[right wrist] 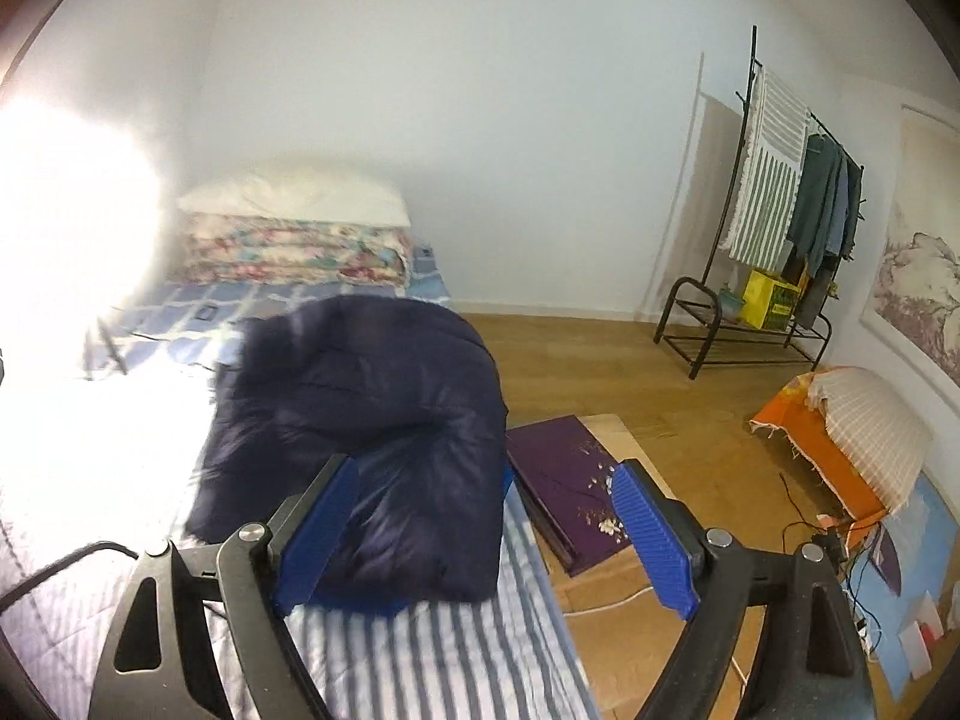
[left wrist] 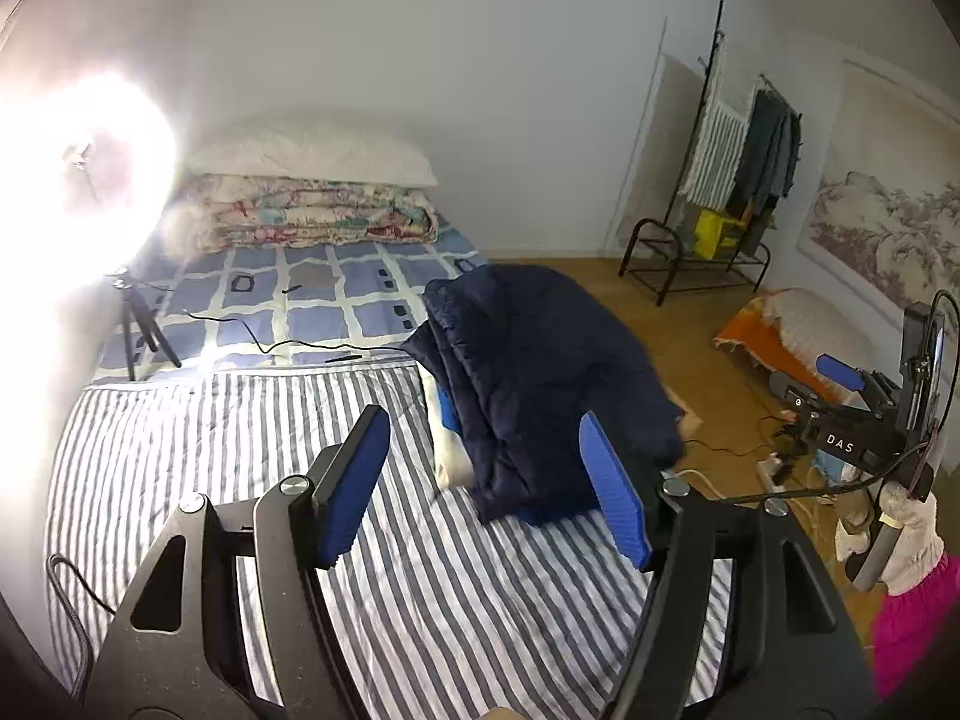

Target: Fold large clothes

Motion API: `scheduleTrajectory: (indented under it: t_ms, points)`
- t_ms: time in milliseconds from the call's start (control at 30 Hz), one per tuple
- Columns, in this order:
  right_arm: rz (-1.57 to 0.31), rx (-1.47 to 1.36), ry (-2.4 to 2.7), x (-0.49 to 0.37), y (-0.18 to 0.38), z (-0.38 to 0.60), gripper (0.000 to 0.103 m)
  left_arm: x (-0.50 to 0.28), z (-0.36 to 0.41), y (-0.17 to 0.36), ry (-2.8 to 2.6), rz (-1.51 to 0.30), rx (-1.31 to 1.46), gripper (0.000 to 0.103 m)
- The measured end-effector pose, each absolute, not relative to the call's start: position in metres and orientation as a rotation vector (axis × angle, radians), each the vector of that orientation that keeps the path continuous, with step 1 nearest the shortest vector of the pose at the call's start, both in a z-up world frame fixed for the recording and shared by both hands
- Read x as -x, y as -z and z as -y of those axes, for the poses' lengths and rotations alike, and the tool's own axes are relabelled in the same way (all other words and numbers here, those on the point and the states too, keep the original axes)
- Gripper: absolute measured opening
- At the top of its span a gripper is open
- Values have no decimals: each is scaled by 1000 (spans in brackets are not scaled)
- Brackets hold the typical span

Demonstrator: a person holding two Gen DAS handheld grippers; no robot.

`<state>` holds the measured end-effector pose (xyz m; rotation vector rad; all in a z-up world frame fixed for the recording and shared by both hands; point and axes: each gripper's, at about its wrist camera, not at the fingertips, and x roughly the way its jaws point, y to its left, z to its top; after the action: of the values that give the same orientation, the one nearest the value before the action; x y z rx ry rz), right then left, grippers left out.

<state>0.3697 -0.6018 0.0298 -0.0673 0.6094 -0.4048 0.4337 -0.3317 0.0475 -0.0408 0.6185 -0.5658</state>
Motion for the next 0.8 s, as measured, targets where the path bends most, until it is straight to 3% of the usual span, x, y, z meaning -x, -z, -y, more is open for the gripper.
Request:
scheduleTrajectory:
  t_ms: [267,400,600,700,800]
  points:
    - [-529,8,371,-251,-106,571,88,-327,285,-113,586,-544,56,69]
    - [-479,0,341,-206,-133,557,88,-262,263,-149,588,-461,44,80]
    - [-389,-37,278,-138,-176,535,88,-182,237,-193,588,-363,35,81]
    - [-362,-39,258,-119,-188,527,90,-152,229,-203,577,-322,16,89]
    - [-363,-39,248,-101,-191,516,91,-129,221,-197,591,-316,13,89]
